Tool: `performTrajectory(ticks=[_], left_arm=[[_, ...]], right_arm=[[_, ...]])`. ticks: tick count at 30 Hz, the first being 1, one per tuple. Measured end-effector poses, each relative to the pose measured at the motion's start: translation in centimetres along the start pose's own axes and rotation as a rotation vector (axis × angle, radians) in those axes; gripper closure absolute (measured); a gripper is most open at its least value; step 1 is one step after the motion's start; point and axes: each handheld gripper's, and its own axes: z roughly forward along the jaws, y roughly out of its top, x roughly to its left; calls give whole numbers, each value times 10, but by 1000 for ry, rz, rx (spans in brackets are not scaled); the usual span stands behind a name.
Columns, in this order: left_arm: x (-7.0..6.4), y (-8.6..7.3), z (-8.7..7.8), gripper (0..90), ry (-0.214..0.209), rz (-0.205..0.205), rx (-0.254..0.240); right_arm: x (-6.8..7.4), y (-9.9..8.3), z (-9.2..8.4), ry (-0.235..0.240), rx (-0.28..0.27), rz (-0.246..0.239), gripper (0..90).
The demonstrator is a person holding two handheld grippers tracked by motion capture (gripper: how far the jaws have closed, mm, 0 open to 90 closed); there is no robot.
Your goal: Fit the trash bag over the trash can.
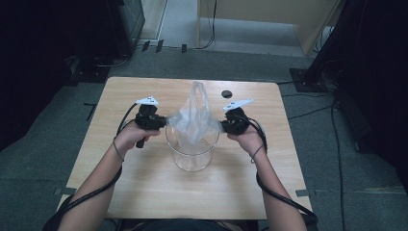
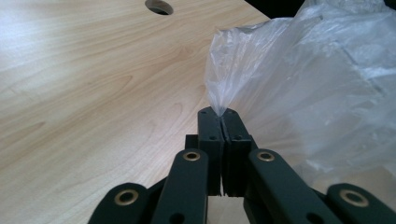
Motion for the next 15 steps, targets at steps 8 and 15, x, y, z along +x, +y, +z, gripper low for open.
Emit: performTrajectory(ticks=[8, 15], left_arm=[[-2, 9, -12, 590, 22, 15, -52], [3, 17, -29, 535, 51, 5, -114]], right_arm=[[-7, 7, -21, -9, -140, 14, 499], [-11, 10, -34, -32, -184, 19, 411]])
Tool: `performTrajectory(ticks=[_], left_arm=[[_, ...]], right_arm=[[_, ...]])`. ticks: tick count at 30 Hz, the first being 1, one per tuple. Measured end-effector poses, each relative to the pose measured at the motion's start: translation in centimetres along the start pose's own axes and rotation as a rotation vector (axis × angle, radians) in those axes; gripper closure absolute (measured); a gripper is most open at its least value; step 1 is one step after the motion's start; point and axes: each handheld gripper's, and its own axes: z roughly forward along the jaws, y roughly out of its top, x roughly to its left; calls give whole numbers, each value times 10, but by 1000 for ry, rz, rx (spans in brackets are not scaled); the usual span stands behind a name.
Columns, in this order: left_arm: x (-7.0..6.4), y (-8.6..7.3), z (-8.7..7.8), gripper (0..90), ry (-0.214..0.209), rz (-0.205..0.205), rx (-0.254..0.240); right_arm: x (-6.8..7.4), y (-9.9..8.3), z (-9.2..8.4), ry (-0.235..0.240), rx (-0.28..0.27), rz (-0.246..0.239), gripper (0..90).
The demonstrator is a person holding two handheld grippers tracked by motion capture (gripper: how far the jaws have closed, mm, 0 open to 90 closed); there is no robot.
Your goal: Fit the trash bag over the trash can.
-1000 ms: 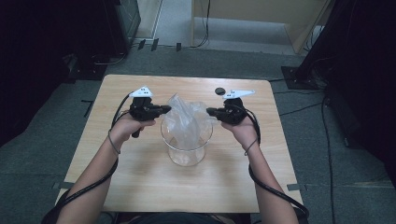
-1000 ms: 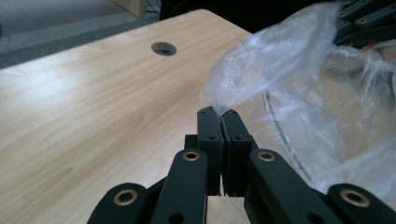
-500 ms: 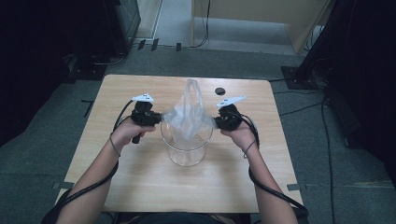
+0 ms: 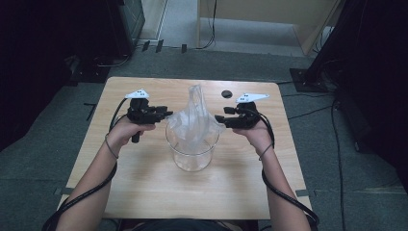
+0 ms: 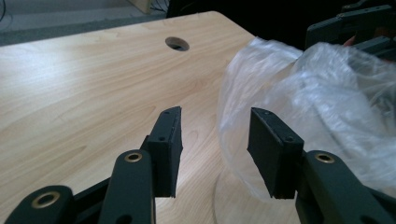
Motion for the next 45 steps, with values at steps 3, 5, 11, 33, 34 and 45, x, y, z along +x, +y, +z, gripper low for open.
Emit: performTrajectory(ticks=[3, 5, 11, 33, 34, 45], left_arm=[[-2, 4, -3, 528, 4, 8, -2], [-6, 6, -5, 528, 22, 31, 13], [-12, 13, -11, 503, 12, 57, 21], [-36, 25, -19, 472, -57, 69, 35], [-37, 26, -19, 472, -55, 71, 34], [-49, 30, -13, 465, -79, 109, 33]], right_arm=[[3, 6, -7, 14, -42, 7, 407], [6, 9, -9, 26, -47, 0, 407], [14, 14, -11, 44, -33, -27, 393], [31, 24, -12, 99, 2, -59, 370], [33, 24, -12, 101, 4, -61, 367], [46, 28, -8, 132, 20, -98, 358]])
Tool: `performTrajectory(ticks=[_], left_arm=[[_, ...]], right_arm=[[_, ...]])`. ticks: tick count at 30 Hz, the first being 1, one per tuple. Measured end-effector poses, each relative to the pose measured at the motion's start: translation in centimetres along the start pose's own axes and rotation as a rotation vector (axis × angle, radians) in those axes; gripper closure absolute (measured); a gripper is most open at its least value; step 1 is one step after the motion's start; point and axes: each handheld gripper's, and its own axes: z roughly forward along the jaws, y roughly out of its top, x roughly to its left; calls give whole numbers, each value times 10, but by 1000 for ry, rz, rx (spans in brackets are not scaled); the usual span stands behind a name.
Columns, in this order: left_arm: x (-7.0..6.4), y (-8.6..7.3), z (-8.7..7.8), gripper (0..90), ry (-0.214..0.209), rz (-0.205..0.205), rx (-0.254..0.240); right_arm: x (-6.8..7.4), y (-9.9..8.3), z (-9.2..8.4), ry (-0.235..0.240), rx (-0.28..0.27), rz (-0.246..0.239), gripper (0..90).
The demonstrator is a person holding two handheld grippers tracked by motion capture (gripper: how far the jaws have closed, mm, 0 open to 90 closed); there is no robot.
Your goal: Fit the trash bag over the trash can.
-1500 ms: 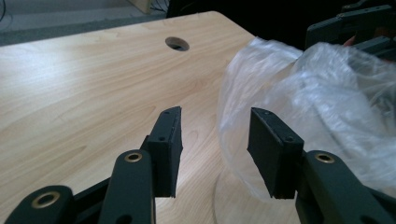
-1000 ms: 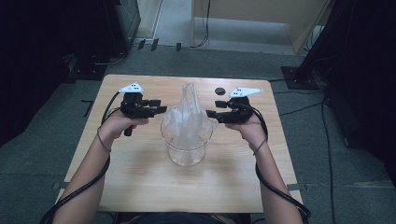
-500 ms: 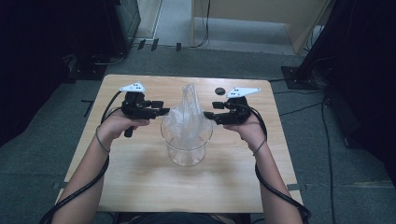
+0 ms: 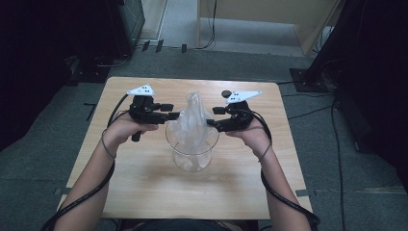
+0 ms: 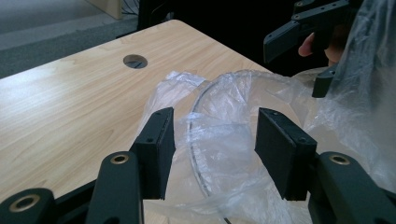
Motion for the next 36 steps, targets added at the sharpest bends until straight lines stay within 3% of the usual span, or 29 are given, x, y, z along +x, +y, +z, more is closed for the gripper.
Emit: performTrajectory(ticks=[4, 7, 10, 13, 19, 23, 36], left_arm=[[6, 7, 2, 467, 6, -31, -40], [8, 7, 8, 467, -6, -20, -16], [10, 4, 16, 467, -31, -39, 18], [8, 0, 18, 467, -48, -20, 46], [2, -5, 8, 453, -67, -3, 64], [1, -10, 1, 454, -77, -19, 57], [-12, -26, -16, 425, -60, 5, 59]], right_arm=[[3, 2, 1, 12, -8, -2, 357], [3, 1, 3, 16, -4, -6, 357], [3, 0, 5, 14, 2, -2, 357], [3, 1, 4, 16, 3, -9, 356], [3, -1, 1, 9, 2, -1, 353], [6, -3, 0, 18, 16, -3, 349], [16, -15, -13, 20, 63, -19, 328]])
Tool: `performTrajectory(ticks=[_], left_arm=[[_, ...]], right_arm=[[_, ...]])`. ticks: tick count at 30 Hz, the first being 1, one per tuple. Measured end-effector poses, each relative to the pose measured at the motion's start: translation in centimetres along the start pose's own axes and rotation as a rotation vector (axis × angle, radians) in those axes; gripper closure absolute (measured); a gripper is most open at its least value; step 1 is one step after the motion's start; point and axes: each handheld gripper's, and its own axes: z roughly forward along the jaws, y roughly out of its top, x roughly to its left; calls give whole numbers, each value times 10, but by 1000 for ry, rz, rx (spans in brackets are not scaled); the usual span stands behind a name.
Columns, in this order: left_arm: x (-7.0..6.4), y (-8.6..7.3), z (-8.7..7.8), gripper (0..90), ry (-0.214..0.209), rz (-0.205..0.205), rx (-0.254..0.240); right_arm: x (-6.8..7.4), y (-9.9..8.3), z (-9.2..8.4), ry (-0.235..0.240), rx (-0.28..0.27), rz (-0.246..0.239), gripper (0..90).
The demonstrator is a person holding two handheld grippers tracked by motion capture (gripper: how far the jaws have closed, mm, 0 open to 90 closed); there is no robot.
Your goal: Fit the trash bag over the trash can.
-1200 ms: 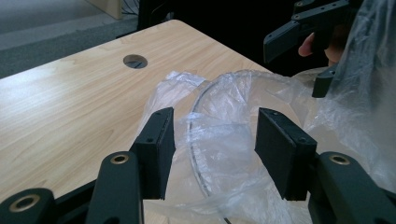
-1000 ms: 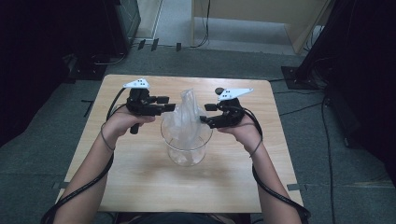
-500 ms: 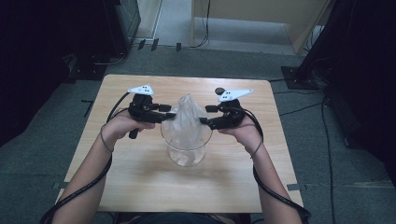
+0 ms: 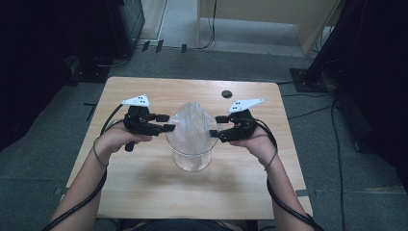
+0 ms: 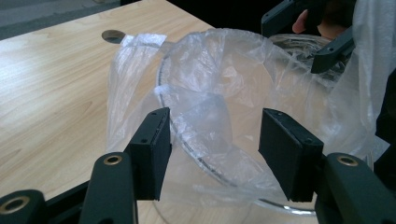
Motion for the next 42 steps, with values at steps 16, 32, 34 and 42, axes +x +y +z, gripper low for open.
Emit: performTrajectory(ticks=[16, 32, 34, 42], left_arm=[[-12, -17, -14, 399, 14, -5, 5], [-20, -30, -21, 402, -15, -16, 7], [-21, -31, -20, 425, -28, -14, 10], [-26, -35, -15, 457, -55, 2, 43]], right_arm=[[10, -8, -10, -3, 27, -13, 301], [17, -21, -15, 8, 69, 4, 298], [18, -22, -15, 13, 74, 3, 304], [20, -25, -15, 19, 80, 3, 314]])
